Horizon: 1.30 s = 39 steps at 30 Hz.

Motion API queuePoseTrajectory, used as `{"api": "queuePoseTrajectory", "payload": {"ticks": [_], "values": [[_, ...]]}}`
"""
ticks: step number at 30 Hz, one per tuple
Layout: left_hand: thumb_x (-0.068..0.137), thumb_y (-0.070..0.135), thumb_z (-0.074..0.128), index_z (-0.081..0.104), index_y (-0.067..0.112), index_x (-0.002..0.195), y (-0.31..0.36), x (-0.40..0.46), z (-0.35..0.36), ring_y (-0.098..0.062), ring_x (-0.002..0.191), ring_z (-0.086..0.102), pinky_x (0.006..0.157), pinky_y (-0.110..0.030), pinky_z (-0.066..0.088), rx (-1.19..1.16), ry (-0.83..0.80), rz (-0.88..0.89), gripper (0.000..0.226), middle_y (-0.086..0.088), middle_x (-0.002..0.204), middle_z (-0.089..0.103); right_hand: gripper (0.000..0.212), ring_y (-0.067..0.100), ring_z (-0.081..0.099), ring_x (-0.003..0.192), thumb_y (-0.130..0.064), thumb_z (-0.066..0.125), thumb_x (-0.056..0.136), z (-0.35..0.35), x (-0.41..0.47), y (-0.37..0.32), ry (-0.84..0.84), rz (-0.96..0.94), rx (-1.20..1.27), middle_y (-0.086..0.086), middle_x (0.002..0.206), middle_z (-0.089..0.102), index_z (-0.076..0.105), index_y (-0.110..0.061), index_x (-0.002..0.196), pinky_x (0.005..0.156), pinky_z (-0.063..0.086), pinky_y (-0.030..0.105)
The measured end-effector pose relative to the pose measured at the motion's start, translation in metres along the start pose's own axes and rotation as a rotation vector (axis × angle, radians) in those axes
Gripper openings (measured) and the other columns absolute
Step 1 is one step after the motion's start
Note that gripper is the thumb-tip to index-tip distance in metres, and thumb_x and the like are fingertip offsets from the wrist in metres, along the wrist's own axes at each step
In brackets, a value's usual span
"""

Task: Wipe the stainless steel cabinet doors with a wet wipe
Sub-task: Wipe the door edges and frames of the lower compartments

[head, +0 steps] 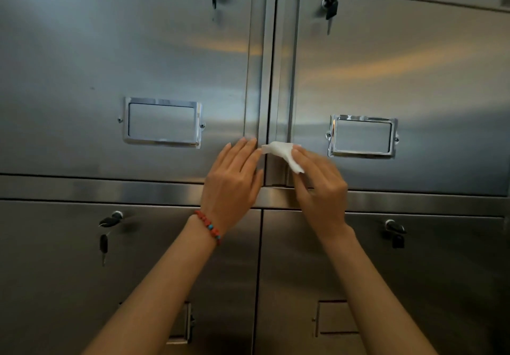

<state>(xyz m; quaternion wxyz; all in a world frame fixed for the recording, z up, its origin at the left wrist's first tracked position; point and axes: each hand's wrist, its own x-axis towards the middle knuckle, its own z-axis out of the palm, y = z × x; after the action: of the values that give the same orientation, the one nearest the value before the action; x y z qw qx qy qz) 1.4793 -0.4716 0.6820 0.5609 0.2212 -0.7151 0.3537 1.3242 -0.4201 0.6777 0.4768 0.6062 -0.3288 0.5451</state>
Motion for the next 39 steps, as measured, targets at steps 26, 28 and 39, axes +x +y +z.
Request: {"api": "queuePoseTrajectory", "payload": {"ticks": [26,28,39], "values": [[0.089,0.023,0.050,0.061,-0.005,0.116,-0.030,0.074,0.011,-0.038,0.118,0.053,0.097,-0.058,0.040,0.146,0.086,0.023,0.040,-0.025,0.125,0.056,0.033,0.032,0.067,0.098,0.001,0.079,0.072,0.038,0.083,0.037,0.206,-0.152,-0.216,0.020,0.106,0.068,0.069,0.006,0.103,0.083,0.054,0.041],[0.087,0.021,0.059,0.059,-0.006,0.117,-0.033,0.078,0.012,-0.039,0.118,0.052,0.096,-0.059,0.041,0.152,0.094,0.025,0.040,-0.025,0.126,0.055,0.032,0.031,0.067,0.097,0.000,0.079,0.072,0.040,0.086,0.037,0.216,-0.190,-0.241,0.020,0.104,0.069,0.069,0.005,0.102,0.082,0.054,0.039],[0.084,0.021,0.064,0.058,-0.004,0.120,-0.047,0.083,0.018,-0.038,0.120,0.051,0.094,-0.059,0.043,0.175,0.065,0.005,0.044,-0.024,0.128,0.054,0.030,0.028,0.065,0.105,-0.002,0.078,0.073,0.056,0.085,0.045,0.017,-0.318,-0.373,0.015,0.110,0.068,0.072,0.000,0.103,0.087,0.053,0.040]]}}
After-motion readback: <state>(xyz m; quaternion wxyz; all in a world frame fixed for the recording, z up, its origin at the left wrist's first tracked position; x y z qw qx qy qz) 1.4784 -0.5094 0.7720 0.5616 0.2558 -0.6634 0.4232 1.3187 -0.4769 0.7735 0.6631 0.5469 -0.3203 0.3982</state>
